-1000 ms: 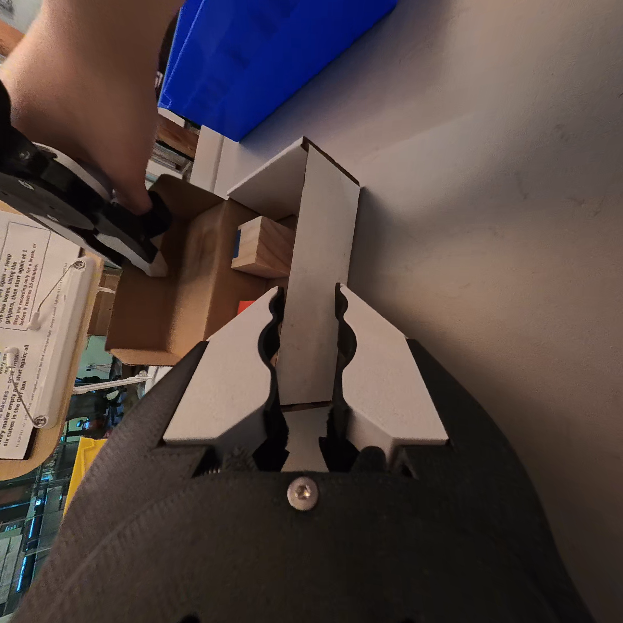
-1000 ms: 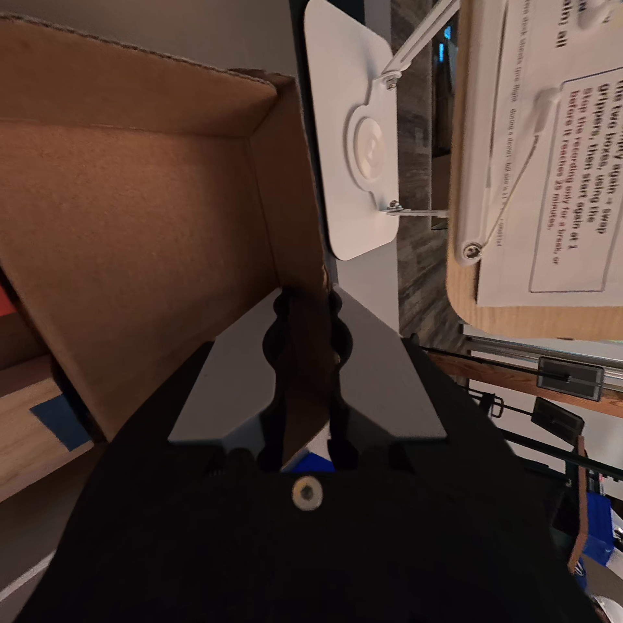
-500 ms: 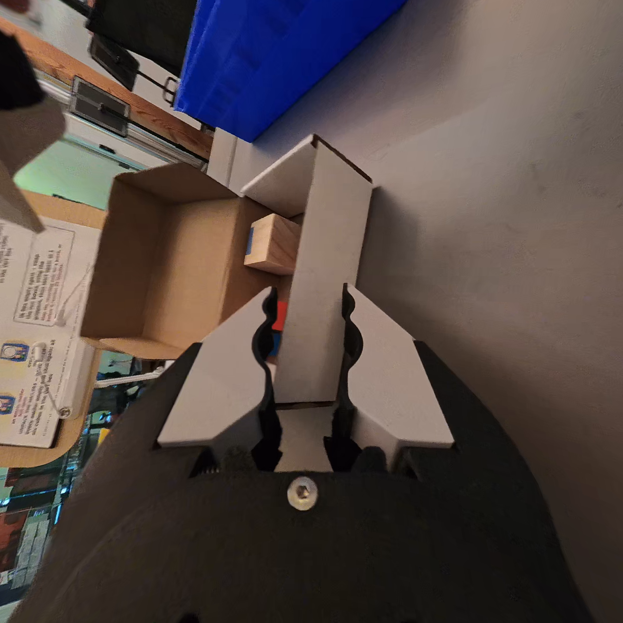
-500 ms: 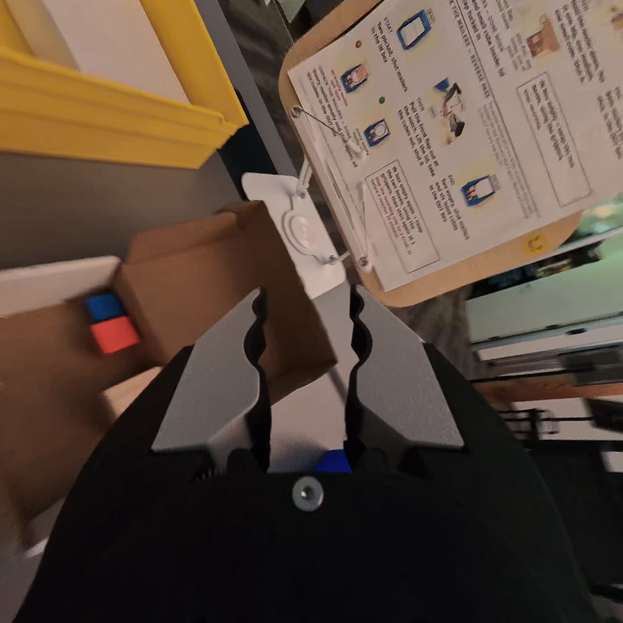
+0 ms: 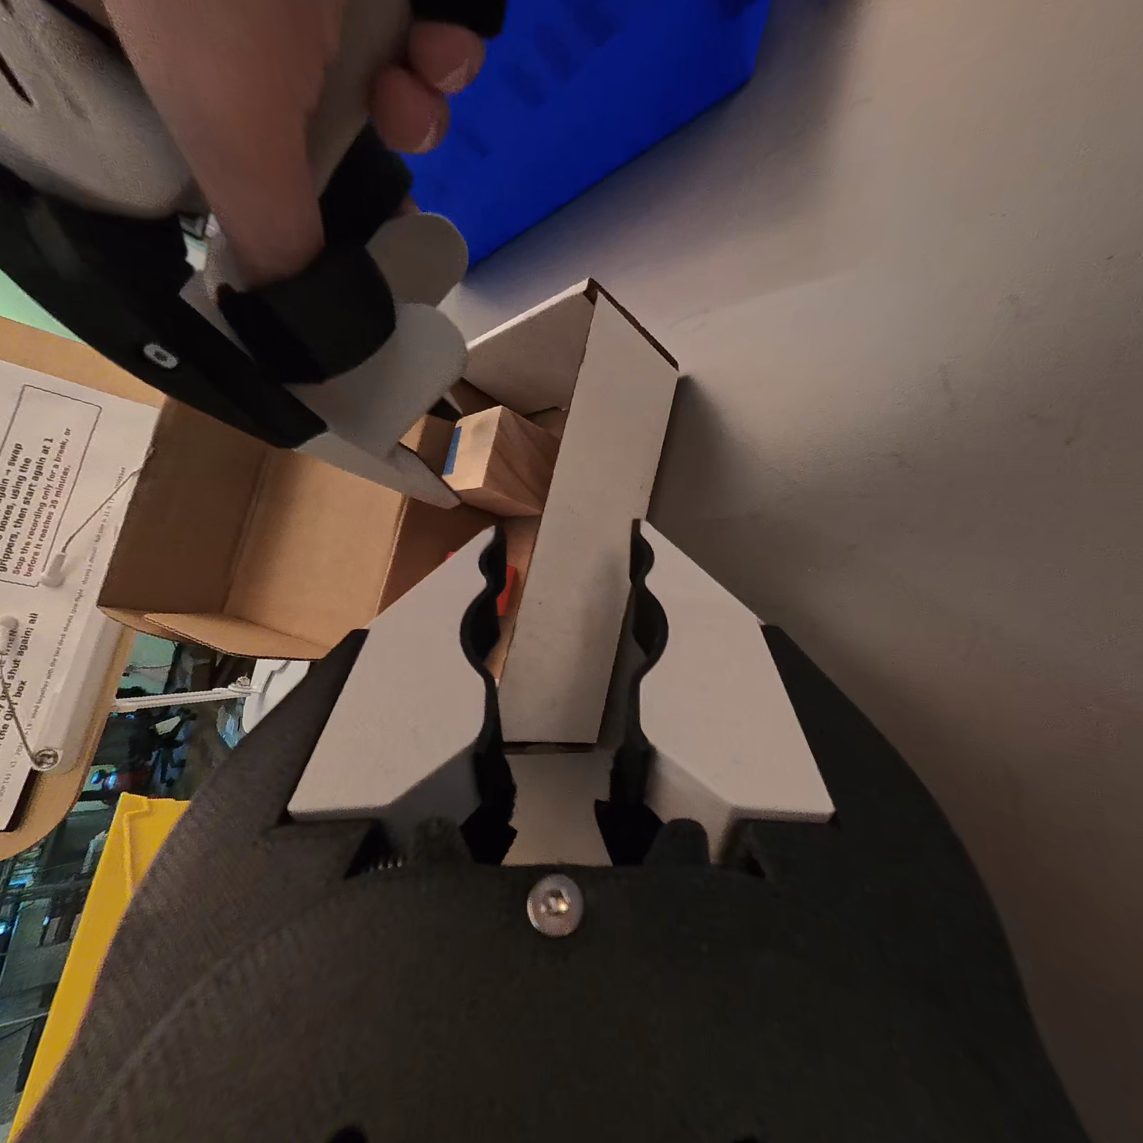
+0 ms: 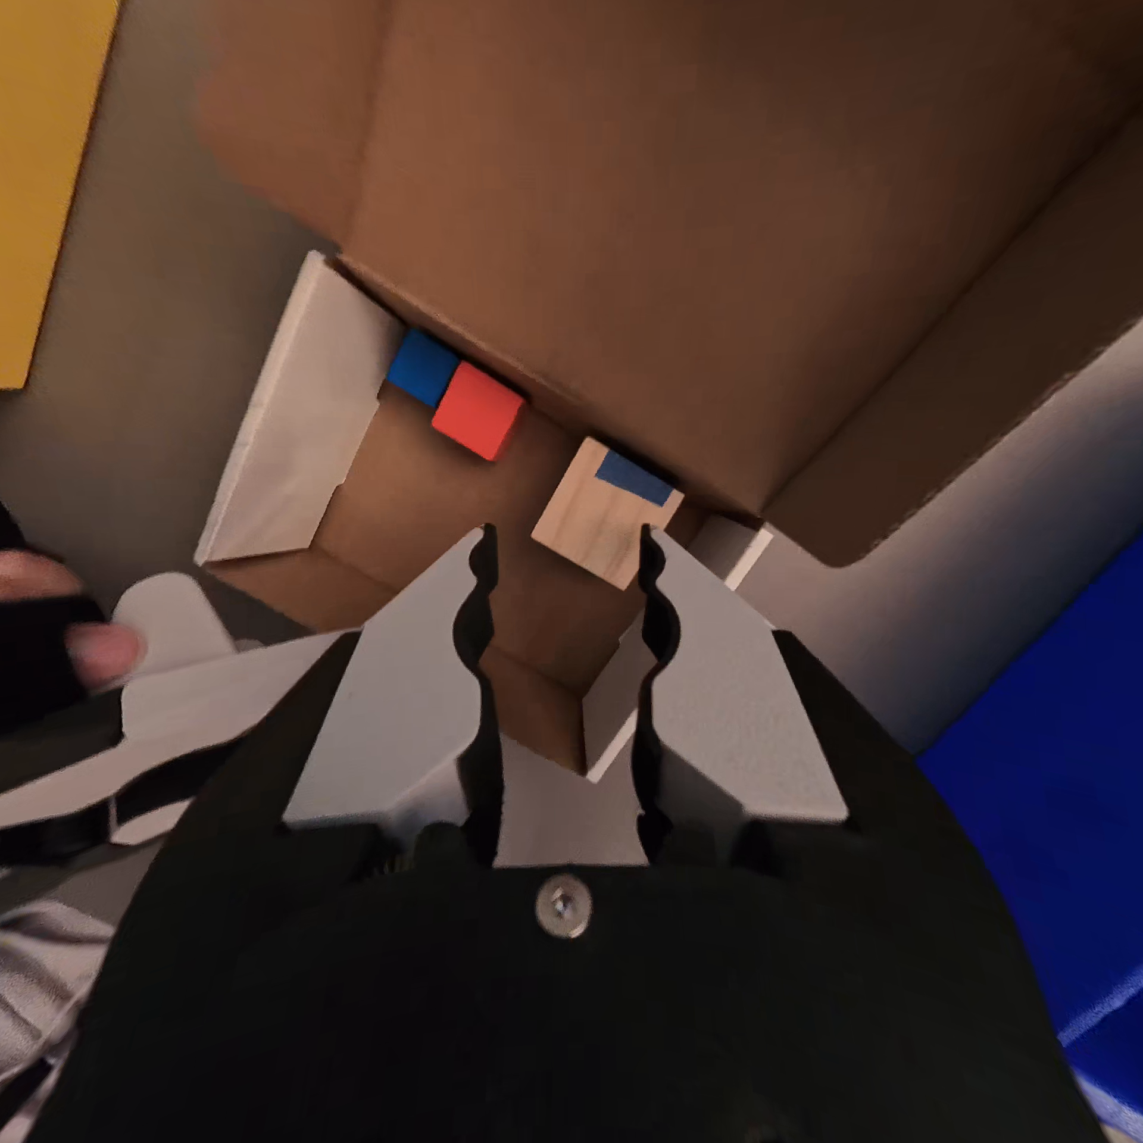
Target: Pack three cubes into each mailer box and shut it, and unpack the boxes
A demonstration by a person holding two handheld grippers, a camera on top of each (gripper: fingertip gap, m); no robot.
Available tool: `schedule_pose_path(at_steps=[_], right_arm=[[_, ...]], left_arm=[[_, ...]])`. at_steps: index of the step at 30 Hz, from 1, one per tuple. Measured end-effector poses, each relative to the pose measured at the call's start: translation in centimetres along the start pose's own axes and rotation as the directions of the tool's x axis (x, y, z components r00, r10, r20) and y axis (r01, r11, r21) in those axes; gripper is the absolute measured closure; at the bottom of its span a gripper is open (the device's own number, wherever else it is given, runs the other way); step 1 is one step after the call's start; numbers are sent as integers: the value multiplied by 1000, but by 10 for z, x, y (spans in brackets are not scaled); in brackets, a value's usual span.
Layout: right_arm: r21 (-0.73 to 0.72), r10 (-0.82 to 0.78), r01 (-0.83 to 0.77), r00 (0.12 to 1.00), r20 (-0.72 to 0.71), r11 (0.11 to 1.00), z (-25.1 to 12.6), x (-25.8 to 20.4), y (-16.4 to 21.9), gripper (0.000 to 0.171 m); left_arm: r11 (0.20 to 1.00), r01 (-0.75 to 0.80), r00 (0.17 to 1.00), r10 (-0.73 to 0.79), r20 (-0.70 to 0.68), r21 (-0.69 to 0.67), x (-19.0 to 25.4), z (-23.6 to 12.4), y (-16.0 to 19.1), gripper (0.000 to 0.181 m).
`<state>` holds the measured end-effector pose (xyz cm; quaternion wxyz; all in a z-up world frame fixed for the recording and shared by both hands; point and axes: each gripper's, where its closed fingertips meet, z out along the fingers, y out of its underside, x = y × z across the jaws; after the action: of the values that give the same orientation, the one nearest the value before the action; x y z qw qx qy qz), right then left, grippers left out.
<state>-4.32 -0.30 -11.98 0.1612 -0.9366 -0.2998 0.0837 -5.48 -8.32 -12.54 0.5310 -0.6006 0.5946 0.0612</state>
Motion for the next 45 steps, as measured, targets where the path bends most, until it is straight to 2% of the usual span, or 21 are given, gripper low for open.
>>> schedule_pose_path(at_steps=[3,8,16,20,24,26,28,31,34,37,40,45], right_arm=[[-30,56,-57,998,-43,998,5,12,0,122],[-116,156,-155,988,5,981,19,11,5,118],[-145,211,-204,977,31,968,24,9,1,126],[-140,183,-173,981,60,975,6,2,3,127],[-30,101,-99,992,78,995,-55,4,-1,127],[50,84,-86,995,46,995,-98,25,4,127],[113,124,-123,992,-8,986,-135,66,16,127],[118,247,-238,967,-64,964,-157,142,54,126],[59,365,-361,926,-94,931,-136,206,101,126],[-8,400,-405,907,-132,914,-103,241,141,127],[-20,412,-419,900,-143,908,-81,257,155,127],[-46,391,-407,898,-203,912,-66,274,165,126]], left_arm=[[1000,-6,1000,5,-23,-29,5,3,5,142],[999,3,999,-5,-42,-35,7,5,6,144],[999,-6,999,4,-40,-39,7,5,7,145],[999,2,999,-3,-42,-37,7,5,7,145],[999,1,999,-2,-41,-37,7,5,8,145],[999,-3,999,1,-40,-37,6,6,8,145],[999,-6,999,5,-38,-38,6,6,8,145],[999,-10,999,9,-35,-40,6,6,8,146],[999,-18,999,16,-30,-43,5,6,8,146],[999,-23,999,22,-29,-46,6,6,9,146],[999,-22,999,21,-31,-45,6,6,9,145],[999,-17,999,16,-31,-45,6,6,10,145]])
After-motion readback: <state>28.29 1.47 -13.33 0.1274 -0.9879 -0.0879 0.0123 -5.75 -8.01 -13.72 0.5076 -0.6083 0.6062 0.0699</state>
